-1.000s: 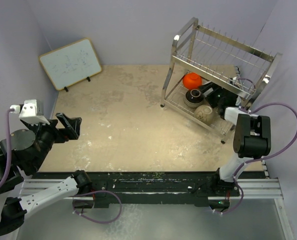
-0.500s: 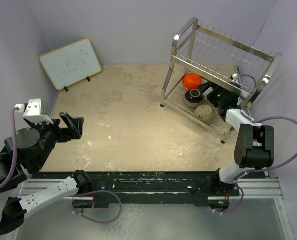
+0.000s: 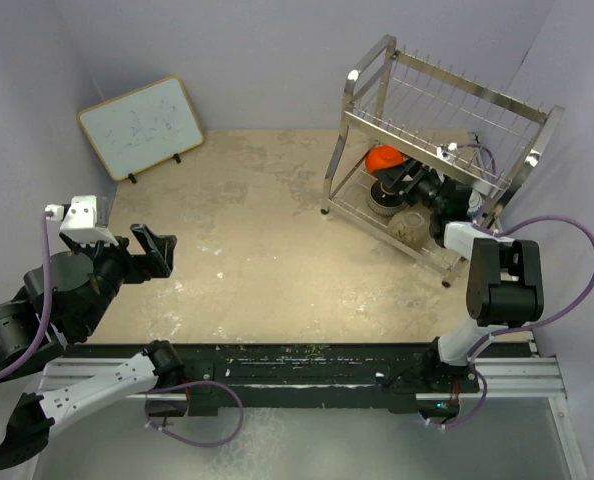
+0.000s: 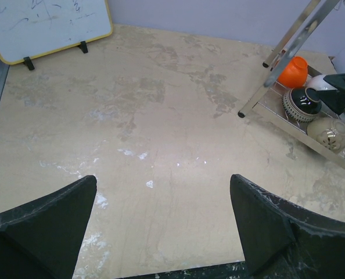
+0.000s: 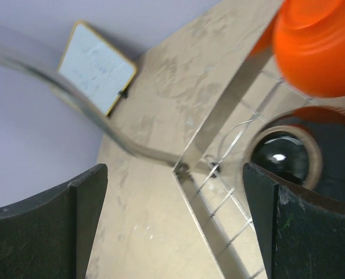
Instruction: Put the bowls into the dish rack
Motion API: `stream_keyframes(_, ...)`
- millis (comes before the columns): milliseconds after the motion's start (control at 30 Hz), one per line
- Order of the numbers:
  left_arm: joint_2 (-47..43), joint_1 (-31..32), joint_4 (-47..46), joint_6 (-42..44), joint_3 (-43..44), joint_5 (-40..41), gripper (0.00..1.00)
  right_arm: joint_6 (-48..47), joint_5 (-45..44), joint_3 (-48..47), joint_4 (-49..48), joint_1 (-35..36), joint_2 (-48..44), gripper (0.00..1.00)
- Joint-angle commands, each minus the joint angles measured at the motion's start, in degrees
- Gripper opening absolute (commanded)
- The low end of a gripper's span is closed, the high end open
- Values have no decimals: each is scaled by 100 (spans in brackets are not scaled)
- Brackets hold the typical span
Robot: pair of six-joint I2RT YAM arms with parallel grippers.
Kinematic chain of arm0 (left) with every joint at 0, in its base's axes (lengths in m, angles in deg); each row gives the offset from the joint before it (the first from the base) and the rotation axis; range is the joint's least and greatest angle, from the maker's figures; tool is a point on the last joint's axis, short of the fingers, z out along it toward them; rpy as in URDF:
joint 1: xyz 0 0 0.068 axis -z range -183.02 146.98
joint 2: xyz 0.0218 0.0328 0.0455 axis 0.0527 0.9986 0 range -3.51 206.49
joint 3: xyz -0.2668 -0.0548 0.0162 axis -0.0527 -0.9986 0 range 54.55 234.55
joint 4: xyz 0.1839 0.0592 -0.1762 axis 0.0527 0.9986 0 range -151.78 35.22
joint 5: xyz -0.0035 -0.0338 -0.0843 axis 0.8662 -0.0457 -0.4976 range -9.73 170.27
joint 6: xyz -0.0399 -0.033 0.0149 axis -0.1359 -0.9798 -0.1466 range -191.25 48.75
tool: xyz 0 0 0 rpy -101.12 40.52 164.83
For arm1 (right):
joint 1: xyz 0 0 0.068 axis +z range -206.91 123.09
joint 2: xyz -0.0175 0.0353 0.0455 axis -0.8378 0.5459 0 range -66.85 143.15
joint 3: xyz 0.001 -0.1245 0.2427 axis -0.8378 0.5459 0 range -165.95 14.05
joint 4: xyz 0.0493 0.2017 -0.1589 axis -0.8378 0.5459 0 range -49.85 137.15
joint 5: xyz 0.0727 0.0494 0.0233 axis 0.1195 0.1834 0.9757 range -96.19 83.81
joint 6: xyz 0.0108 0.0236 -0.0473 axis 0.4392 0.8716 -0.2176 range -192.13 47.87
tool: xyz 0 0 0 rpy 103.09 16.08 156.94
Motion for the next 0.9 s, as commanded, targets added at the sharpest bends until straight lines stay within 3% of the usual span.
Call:
stream_keyframes(0,75,-3,-197,56,23,7,99,665,1055,85,-1415,223,106,99)
stream_keyframes(500,68,-3,-243,14,-125,-56,99,931,583,1160,-1904,1467,-453,99)
stream_keyframes(733,42,-7,-278,-52,-282,-59,99,907,23,1794,-1843,2478,-990,99)
stream_keyframes(867,80,-7,-282,-101,-324,-65,99,647,-410,2136,-1248,3067,-1660,99)
